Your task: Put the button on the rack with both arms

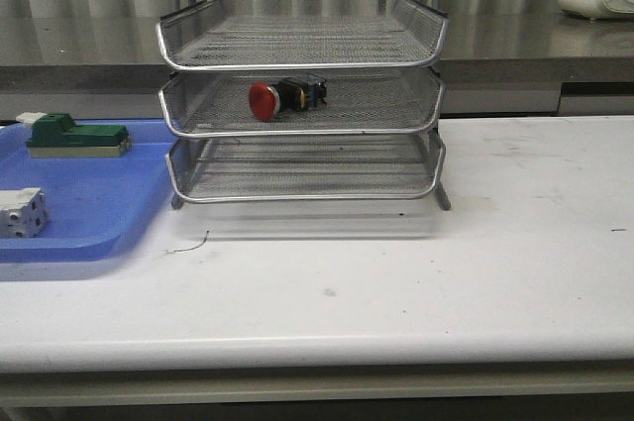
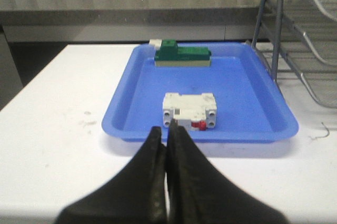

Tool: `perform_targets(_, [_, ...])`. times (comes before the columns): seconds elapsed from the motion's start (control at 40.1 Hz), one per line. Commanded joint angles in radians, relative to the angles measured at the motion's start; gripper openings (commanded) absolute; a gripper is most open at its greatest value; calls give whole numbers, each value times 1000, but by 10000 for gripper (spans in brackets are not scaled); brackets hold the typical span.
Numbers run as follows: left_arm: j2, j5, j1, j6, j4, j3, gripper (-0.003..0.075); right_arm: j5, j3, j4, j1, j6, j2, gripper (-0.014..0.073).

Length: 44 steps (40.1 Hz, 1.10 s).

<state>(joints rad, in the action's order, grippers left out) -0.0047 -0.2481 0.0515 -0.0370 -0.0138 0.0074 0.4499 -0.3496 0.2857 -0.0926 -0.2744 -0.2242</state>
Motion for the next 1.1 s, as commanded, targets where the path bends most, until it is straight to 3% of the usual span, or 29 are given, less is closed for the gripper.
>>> perform_targets(0.0, [-23,97,3,13,-10,11,-19,-79,-24,10,5,-2,-7,-60])
perform_targets(0.923, [-23,83,3,13,-10,8,-19,-79,-24,10,5,-2,-7,-60])
perform_targets(1.072, [-23,83,3,13,-10,8,-19,-162,10,-7,8,-2,14,-60])
